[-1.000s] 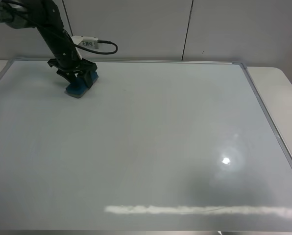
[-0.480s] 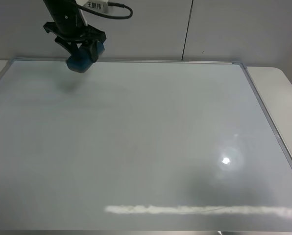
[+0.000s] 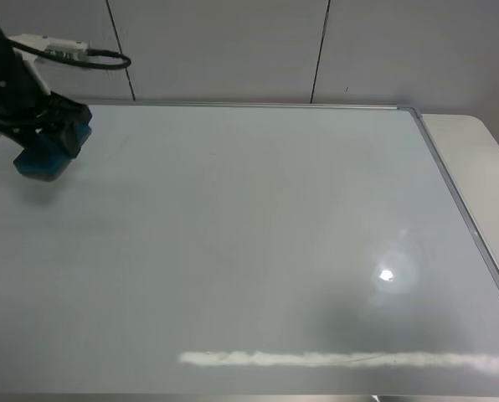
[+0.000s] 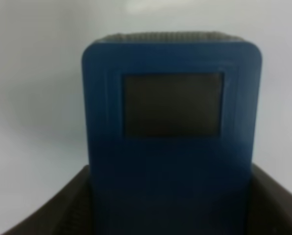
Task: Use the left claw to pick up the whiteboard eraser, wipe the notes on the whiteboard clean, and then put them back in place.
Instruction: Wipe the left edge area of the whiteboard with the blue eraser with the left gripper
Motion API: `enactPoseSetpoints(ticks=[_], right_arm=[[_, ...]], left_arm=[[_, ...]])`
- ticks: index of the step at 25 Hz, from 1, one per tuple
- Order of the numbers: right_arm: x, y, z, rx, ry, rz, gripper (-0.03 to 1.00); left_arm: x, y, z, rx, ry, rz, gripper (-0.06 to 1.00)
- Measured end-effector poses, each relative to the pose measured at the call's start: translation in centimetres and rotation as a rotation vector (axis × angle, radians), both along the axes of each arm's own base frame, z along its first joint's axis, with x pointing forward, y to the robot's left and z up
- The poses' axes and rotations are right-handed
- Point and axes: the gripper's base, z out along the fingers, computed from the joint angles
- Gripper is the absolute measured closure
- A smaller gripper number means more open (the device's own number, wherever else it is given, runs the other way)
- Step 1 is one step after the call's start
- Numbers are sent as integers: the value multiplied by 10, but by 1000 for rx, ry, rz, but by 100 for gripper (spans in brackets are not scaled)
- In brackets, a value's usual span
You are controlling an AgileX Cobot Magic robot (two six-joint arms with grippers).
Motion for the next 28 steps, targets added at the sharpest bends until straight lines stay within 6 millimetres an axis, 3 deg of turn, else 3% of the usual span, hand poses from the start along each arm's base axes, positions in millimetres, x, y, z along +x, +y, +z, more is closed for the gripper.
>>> enactPoseSetpoints(ticks=[2,7,17,25,26,28], right_arm=[[0,0,0,0,0,0,0],[0,0,0,0,0,0,0],[0,0,0,0,0,0,0],[0,0,0,0,0,0,0],[0,0,0,0,0,0,0],[0,0,0,0,0,0,0]], left_arm=[[-21,20,-16,-5,-7,58,39],[-44,48,-48,-5,13,128,39],[-53,33,-62,-70,23,134,39],[-66,34,-79,-59,5,115,39],[-66,33,-79,-59,4,113,35],[-66,33,-79,-59,4,113,18]])
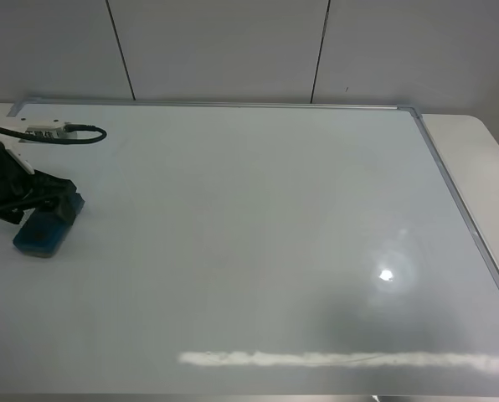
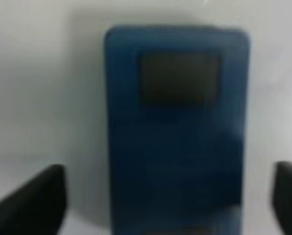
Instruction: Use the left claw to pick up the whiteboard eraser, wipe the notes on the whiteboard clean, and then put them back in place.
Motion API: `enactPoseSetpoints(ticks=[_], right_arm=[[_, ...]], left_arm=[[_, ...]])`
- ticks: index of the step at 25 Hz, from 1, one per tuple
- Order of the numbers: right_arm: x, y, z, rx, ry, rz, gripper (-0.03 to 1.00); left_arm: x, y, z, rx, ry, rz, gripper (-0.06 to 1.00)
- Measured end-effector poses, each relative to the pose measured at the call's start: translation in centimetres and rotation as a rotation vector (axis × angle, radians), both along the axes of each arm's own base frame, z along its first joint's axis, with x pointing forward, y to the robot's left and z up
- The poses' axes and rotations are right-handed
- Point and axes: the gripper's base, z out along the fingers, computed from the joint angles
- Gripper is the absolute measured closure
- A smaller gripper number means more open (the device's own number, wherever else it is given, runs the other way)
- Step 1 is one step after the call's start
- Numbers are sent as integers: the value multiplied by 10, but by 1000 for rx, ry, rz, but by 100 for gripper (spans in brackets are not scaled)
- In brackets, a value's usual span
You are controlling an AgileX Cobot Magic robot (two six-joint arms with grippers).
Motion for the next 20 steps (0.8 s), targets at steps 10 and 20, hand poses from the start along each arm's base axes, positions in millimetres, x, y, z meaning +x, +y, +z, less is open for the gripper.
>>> enactPoseSetpoints(ticks=[10,20], right_arm=[[0,0,0,0,0,0,0],[0,0,0,0,0,0,0]], left_arm=[[-2,0,1,-5,16,3,-4],[-1,-3,98,-35,-116,-7,-5]])
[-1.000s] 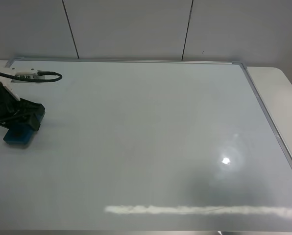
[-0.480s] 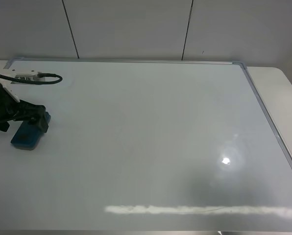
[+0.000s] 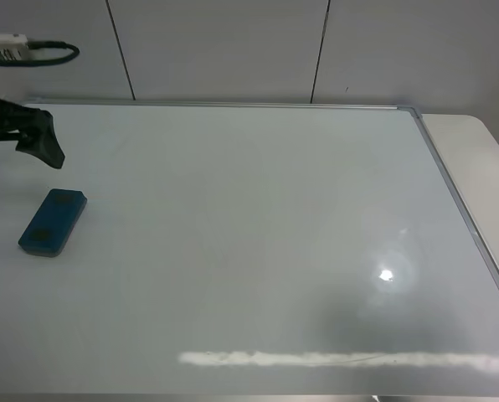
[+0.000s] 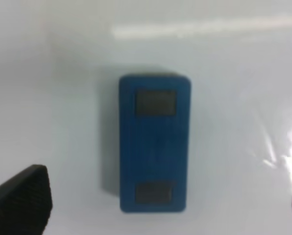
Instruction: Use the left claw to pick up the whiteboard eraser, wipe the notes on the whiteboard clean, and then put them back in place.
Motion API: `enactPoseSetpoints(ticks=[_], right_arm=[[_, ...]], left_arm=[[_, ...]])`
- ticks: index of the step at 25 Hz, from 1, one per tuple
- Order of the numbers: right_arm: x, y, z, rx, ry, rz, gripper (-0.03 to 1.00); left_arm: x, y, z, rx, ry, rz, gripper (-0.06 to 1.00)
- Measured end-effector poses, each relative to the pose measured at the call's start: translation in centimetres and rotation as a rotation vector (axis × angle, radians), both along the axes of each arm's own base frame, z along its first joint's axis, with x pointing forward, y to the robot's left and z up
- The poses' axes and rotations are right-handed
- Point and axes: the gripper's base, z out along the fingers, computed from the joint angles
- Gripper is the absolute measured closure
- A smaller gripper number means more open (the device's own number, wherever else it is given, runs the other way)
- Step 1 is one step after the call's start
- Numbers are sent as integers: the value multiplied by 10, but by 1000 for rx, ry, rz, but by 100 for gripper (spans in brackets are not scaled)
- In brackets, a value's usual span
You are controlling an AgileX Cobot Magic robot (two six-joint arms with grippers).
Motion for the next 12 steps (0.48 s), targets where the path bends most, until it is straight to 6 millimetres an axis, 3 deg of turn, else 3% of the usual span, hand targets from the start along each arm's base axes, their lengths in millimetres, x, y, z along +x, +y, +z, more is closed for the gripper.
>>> enactPoseSetpoints(ticks=[3,6,9,12], right_arm=[[0,0,0,0,0,0,0],[0,0,0,0,0,0,0],[0,0,0,0,0,0,0],[0,0,0,0,0,0,0]], left_arm=[[-18,-1,47,3,-103,-8,-5],[-50,-1,98,11,-261,-13,-5],[-95,-1,139,28,-429,-16,-5],[-152,0,170,71,-610,-16,-5]])
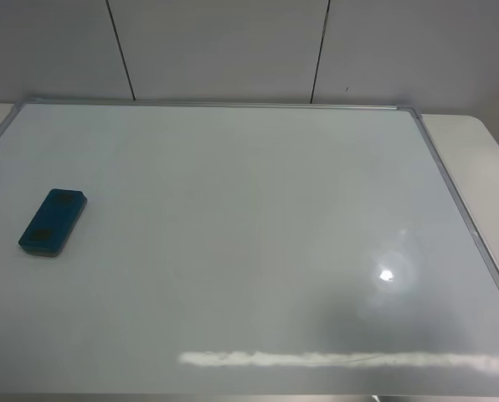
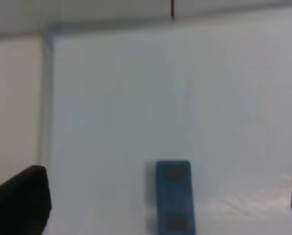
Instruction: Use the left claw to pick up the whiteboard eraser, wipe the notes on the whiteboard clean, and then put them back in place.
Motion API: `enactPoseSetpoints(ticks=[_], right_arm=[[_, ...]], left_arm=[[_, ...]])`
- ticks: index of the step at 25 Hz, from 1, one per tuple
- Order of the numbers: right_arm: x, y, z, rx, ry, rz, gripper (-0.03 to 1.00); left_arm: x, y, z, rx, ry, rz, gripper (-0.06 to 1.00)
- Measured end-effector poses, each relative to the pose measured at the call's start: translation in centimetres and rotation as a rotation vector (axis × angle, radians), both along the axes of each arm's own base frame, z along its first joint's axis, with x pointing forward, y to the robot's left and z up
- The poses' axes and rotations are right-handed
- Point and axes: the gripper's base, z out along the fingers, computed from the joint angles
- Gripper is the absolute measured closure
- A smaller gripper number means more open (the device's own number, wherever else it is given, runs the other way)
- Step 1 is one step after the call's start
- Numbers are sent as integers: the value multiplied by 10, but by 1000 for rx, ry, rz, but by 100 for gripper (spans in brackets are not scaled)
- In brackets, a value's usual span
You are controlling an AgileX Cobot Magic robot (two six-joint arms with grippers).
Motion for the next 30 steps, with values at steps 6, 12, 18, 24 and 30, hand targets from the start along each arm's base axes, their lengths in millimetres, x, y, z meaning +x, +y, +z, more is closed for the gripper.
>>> enactPoseSetpoints(ticks=[6,12,18,24,30], right_arm=[[0,0,0,0,0,0,0],[0,0,0,0,0,0,0],[0,0,0,0,0,0,0],[0,0,0,0,0,0,0],[0,0,0,0,0,0,0]], left_arm=[[-124,3,27,72,-369,42,-5],[-190,4,-5,85,-441,58,-5],[-172,3,-80,72,-219,47,-5],[-144,0,-133,23,-108,28,-5],[-140,1,-137,24,-120,33,-5]])
